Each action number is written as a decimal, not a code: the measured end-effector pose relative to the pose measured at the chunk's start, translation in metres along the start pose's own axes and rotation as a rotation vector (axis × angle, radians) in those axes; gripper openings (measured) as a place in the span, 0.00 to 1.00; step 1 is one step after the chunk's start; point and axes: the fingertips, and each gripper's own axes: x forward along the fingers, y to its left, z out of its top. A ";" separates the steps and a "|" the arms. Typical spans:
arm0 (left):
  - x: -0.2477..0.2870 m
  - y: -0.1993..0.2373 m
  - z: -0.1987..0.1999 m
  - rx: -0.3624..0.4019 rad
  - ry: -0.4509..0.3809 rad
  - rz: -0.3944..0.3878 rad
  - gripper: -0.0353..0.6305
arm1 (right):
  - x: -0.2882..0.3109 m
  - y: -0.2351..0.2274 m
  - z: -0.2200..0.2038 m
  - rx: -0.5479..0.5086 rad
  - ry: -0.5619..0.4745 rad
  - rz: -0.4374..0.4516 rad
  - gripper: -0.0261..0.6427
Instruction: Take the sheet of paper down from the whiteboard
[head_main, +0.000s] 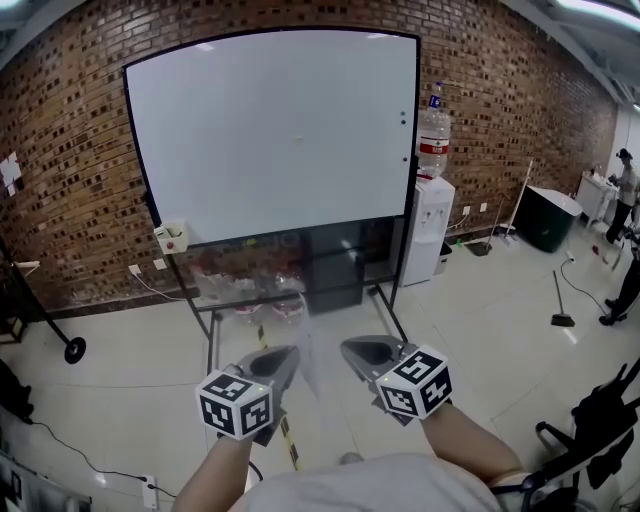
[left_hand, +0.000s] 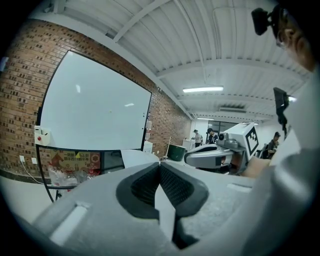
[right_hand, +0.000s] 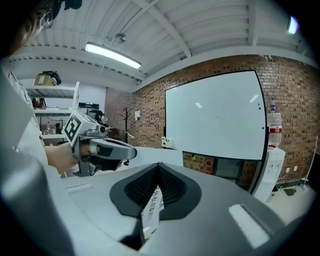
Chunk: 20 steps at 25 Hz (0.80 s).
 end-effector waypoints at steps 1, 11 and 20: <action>-0.002 0.003 -0.002 0.006 -0.002 -0.005 0.06 | 0.004 0.002 -0.001 -0.001 -0.003 -0.005 0.04; -0.014 -0.034 0.017 0.000 0.008 0.020 0.06 | -0.032 0.009 0.014 0.008 0.012 0.022 0.04; -0.007 -0.007 0.004 0.021 0.010 0.014 0.06 | -0.004 0.003 0.002 -0.001 0.000 0.008 0.04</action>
